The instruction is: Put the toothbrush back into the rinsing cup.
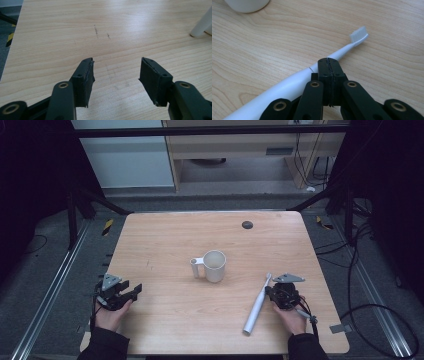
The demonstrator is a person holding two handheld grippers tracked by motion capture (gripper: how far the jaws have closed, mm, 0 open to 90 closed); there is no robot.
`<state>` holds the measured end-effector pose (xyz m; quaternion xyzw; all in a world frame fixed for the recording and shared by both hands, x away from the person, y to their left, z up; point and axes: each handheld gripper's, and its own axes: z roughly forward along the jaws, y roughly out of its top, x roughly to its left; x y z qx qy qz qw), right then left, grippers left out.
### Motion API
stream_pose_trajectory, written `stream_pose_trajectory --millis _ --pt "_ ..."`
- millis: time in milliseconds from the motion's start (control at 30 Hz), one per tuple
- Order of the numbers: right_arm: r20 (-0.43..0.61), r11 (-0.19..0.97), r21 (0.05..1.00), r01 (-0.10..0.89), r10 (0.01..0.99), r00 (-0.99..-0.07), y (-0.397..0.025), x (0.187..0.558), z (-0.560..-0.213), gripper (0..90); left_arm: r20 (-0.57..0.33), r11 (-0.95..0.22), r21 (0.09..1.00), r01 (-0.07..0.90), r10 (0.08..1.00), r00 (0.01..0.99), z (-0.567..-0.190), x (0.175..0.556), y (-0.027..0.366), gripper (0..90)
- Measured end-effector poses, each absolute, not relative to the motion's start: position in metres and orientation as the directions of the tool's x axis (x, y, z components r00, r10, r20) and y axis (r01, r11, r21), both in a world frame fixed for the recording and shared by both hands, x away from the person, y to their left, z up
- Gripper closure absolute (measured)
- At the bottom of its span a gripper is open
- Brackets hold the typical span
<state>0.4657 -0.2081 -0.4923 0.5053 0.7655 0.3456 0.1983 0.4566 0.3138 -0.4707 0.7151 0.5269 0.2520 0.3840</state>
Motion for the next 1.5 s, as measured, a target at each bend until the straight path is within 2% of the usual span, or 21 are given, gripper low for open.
stream_pose_trajectory --millis 933,1500 --pt "0.034 0.272 0.732 0.624 0.901 -0.432 -0.192 0.479 -0.494 89.9 -0.043 -0.154 0.812 0.563 0.946 0.32 -0.471 0.457 0.314 43.7" --pt "0.073 0.254 0.758 0.601 0.883 -0.464 -0.187 0.469 -0.483 89.9 -0.044 -0.154 0.813 0.562 0.945 0.323 -0.47 0.456 0.313 43.8"
